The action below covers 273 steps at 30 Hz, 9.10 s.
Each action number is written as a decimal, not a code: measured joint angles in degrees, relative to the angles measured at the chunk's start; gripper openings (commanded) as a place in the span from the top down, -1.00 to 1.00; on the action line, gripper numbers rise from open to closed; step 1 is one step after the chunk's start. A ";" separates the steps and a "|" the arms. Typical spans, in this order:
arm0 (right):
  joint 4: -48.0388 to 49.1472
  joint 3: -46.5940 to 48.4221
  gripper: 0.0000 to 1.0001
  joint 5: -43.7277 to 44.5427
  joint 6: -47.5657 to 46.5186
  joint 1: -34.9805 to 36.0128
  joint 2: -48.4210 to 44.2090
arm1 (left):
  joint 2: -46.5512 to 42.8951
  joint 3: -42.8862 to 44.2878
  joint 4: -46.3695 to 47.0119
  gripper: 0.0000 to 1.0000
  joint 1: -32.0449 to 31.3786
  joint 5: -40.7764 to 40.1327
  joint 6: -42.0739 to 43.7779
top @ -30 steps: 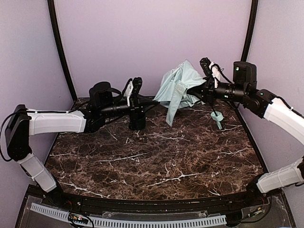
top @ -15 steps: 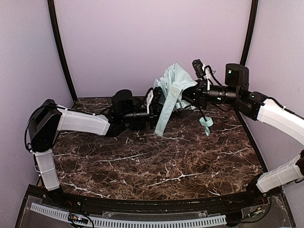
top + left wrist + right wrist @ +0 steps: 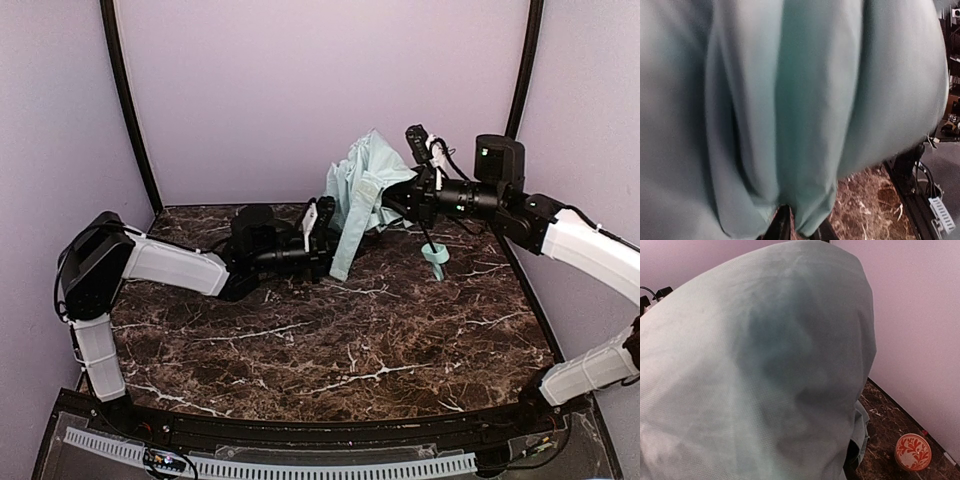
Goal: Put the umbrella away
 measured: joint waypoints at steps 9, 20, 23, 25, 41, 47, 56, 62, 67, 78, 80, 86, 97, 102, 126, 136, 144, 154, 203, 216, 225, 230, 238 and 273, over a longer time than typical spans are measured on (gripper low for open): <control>-3.04 -4.52 1.00 7.41 -8.20 -5.27 -4.63 | -11.50 -18.95 -5.81 -0.25 0.94 -7.78 10.75; -11.02 -3.76 1.00 13.14 -16.65 -5.42 -4.76 | -23.89 -20.20 -21.59 -0.01 5.77 -9.38 19.17; -12.17 -1.90 0.99 17.03 -16.83 -5.42 -4.48 | -23.41 -13.90 -25.29 -0.31 4.85 -8.26 17.35; -12.09 -1.07 0.99 18.27 -17.07 -5.42 -4.37 | -22.99 -11.04 -24.17 -0.42 3.15 -7.48 16.26; -13.31 -0.26 0.99 15.02 -20.61 -5.03 -3.65 | -8.13 3.48 -15.82 -0.52 -2.10 2.12 10.16; -14.16 0.50 1.00 14.45 -21.03 -5.03 -2.14 | -4.96 5.25 -15.69 0.40 -4.00 3.58 10.64; -17.94 3.30 1.00 14.16 -22.25 -5.27 -2.01 | -5.49 3.19 -21.75 1.00 -4.55 4.94 16.94; -23.61 2.97 0.96 11.67 -27.04 -5.66 -2.86 | -10.21 -1.55 -31.67 1.00 -2.93 -0.09 27.56; -26.05 -0.11 0.97 9.46 -32.44 -1.07 -5.62 | -10.23 -2.95 -37.29 1.00 -1.51 -5.33 39.43; -28.85 -4.76 0.96 4.55 -34.73 8.55 -4.37 | -2.54 -8.48 -21.46 1.00 -1.97 -5.03 53.33; -27.76 -6.45 0.97 5.66 -34.73 9.84 -3.91 | -0.52 -9.73 -17.35 1.00 -2.01 -5.05 55.56; -23.45 -11.19 1.00 14.05 -35.85 17.51 0.48 | 4.48 -15.63 -8.72 1.00 -2.05 -6.14 63.52; -6.49 -24.55 1.00 27.96 -37.99 28.83 0.96 | 7.93 -22.12 -0.98 1.00 -2.03 -7.45 75.73; -2.23 -31.63 1.00 32.74 -39.08 32.41 -3.82 | 7.93 -23.80 2.05 1.00 -2.05 -6.88 80.21; 0.44 -26.45 1.00 25.88 -35.91 36.92 15.87 | 10.16 -21.24 6.93 -0.33 -1.25 -14.01 77.15; -6.56 -18.58 1.00 15.76 -30.71 33.51 22.95 | -2.43 -25.20 6.93 -0.39 7.15 -26.75 65.61; -9.88 -13.09 1.00 12.63 -27.58 31.89 27.76 | -34.47 -36.04 -7.02 0.28 4.17 -22.32 47.89; -15.17 -6.51 1.00 7.41 -24.81 28.94 32.74 | -45.44 -35.01 -37.05 -0.14 -19.32 -23.37 43.80; -28.00 0.66 0.97 0.63 -23.02 22.56 36.81 | -17.25 -29.31 -32.41 -0.24 -26.71 -47.12 41.38; -29.05 -2.16 0.05 -1.36 -20.17 16.85 34.32 | -10.01 -19.85 -35.58 0.16 -19.21 -36.52 41.79; -28.33 -3.89 -0.62 1.16 -21.00 12.52 31.06 | -5.92 -12.24 -44.15 0.40 -13.03 -28.09 39.82; -28.79 -6.84 -0.65 4.72 -21.24 12.17 25.46 | -4.46 -9.38 -48.22 0.41 -11.54 -24.87 39.67; -22.08 -15.87 -0.72 10.82 -21.49 12.22 7.72 | -1.57 -4.04 -54.49 0.41 -8.92 -18.75 38.95; 23.26 -34.86 1.00 28.52 -26.03 29.55 10.58 | 5.31 8.28 -70.03 0.35 -4.76 -8.20 40.19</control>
